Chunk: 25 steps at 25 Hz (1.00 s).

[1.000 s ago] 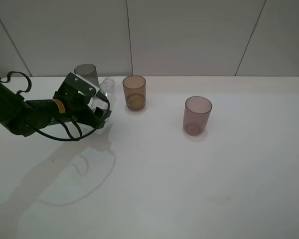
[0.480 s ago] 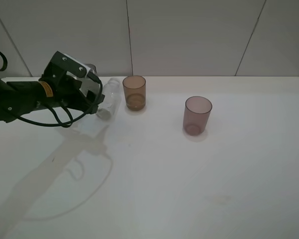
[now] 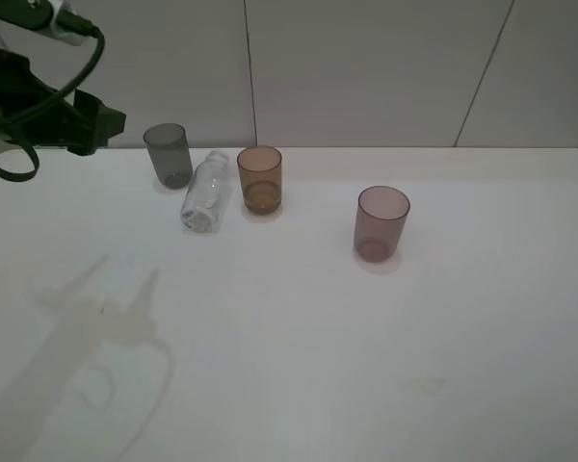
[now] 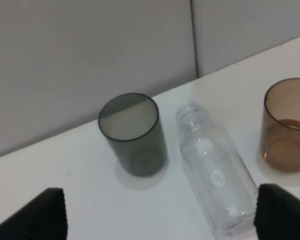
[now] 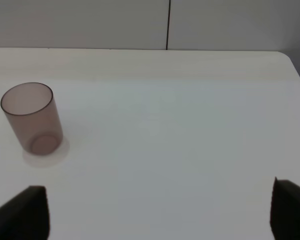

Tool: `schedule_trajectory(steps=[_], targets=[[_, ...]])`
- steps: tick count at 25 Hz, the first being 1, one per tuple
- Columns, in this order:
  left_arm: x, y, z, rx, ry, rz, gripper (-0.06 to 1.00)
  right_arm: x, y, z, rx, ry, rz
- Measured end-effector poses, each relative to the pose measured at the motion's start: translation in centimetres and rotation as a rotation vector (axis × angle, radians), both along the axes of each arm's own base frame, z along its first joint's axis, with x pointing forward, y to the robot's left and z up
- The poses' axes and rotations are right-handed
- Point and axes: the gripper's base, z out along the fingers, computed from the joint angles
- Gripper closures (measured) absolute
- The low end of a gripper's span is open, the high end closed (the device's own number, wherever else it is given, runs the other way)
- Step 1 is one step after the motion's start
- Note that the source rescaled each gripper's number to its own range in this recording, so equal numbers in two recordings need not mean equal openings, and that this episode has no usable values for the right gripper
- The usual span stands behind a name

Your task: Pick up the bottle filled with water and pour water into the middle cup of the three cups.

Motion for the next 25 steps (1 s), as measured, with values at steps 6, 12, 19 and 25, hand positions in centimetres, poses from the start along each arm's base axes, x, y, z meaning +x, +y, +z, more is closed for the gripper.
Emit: schedule_trajectory(steps=[6, 12, 19, 25], targets=[[-5.6, 2.4, 4.7, -0.097, -0.006, 0.140, 0.09, 0.0, 0.0, 0.0, 0.000, 0.000, 0.000], [-12.3, 4.3, 7.6, -0.208, -0.032, 0.187, 0.09, 0.0, 0.0, 0.0, 0.000, 0.000, 0.000], [-19.8, 5.4, 8.0, -0.298, -0.018, 0.114, 0.09, 0.0, 0.0, 0.0, 0.000, 0.000, 0.000], [-24.2, 6.2, 6.5, -0.252, 0.029, 0.066, 0.09, 0.0, 0.0, 0.0, 0.000, 0.000, 0.000]])
